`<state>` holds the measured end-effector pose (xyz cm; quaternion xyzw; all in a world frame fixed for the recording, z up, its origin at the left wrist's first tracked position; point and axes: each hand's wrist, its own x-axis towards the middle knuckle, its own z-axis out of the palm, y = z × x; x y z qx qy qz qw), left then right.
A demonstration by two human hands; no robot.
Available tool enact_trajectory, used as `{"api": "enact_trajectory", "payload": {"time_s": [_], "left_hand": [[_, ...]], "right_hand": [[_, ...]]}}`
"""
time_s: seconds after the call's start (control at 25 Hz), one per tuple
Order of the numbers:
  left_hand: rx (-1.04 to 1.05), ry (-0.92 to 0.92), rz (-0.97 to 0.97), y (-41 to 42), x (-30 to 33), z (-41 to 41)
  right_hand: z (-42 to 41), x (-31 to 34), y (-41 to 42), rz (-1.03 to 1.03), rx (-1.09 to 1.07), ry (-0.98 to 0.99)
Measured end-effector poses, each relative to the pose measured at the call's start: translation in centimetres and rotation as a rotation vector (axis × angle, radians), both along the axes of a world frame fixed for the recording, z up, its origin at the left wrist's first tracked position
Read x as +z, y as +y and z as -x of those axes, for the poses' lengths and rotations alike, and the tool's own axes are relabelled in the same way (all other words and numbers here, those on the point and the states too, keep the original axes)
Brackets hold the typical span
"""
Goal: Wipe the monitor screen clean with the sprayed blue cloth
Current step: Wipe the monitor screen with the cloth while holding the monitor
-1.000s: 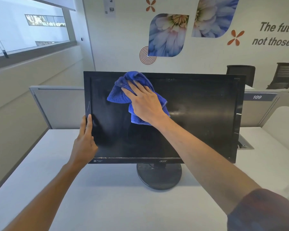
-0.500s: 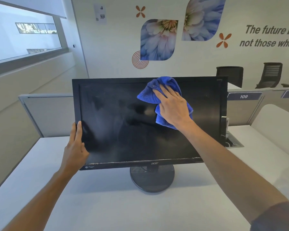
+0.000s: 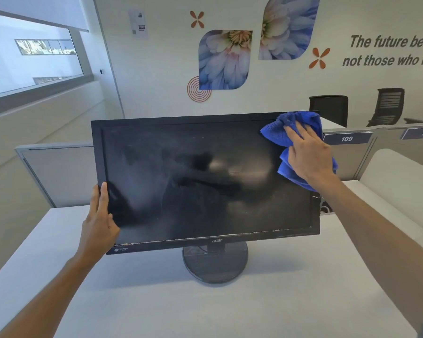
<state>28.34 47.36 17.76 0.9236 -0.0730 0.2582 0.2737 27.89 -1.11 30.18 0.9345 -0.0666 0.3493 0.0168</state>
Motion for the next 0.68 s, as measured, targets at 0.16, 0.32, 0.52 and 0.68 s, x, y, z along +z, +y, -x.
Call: {"api": "enact_trajectory", "payload": {"time_s": [0.16, 0.32, 0.52, 0.68], "left_hand": [[0.001, 0.01, 0.002, 0.1, -0.1, 0.0], [-0.002, 0.009, -0.004, 0.1, 0.0, -0.1], [-0.001, 0.008, 0.003, 0.2, -0.2, -0.1], [-0.001, 0.011, 0.004, 0.0, -0.1, 0.0]], "right_hand": [[0.3, 0.6, -1.8, -0.007, -0.068, -0.009], [0.4, 0.1, -2.4, -0.006, -0.052, 0.007], [2.4, -3.0, -2.3, -0.027, -0.011, -0.034], [5.3, -8.5, -1.6, -0.031, -0.011, -0.026]]}}
